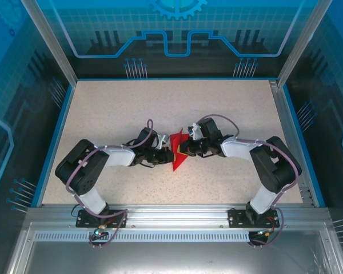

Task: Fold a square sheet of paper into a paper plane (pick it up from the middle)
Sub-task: Fourth fold the wing at the center of the table.

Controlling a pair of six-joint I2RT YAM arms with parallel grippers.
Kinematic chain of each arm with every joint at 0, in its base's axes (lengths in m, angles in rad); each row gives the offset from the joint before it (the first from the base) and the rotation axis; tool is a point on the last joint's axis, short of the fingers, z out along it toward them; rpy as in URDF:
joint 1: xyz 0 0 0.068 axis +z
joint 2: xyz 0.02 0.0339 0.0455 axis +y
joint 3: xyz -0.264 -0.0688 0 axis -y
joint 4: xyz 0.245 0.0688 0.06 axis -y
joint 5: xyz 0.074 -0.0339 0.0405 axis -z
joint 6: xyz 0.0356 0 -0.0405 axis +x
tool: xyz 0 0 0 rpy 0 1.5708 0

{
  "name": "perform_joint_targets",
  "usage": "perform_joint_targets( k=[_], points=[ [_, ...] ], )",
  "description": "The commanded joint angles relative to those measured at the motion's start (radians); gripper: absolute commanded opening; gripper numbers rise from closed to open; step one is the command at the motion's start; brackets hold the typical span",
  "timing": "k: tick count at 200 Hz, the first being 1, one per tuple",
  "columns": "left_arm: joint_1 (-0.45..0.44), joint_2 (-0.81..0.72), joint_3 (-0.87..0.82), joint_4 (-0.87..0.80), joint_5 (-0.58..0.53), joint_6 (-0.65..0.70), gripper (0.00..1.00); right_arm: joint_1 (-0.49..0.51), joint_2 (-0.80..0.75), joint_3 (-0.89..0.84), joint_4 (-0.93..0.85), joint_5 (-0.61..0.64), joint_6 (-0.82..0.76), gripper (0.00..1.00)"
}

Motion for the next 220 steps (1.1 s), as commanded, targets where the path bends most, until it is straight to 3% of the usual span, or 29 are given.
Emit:
perform_joint_targets(
  k=[1, 220],
  points=[
    [0.017, 0.027, -0.011, 0.020, 0.066, -0.013, 0.10, 0.022, 0.023, 0.044, 0.027, 0.002, 0.011, 0.05],
    [0.104, 0.117, 0.001, 0.047, 0.225, -0.033, 0.10, 0.024, 0.182, 0.149, 0.061, 0.006, 0.051, 0.06]
  ],
)
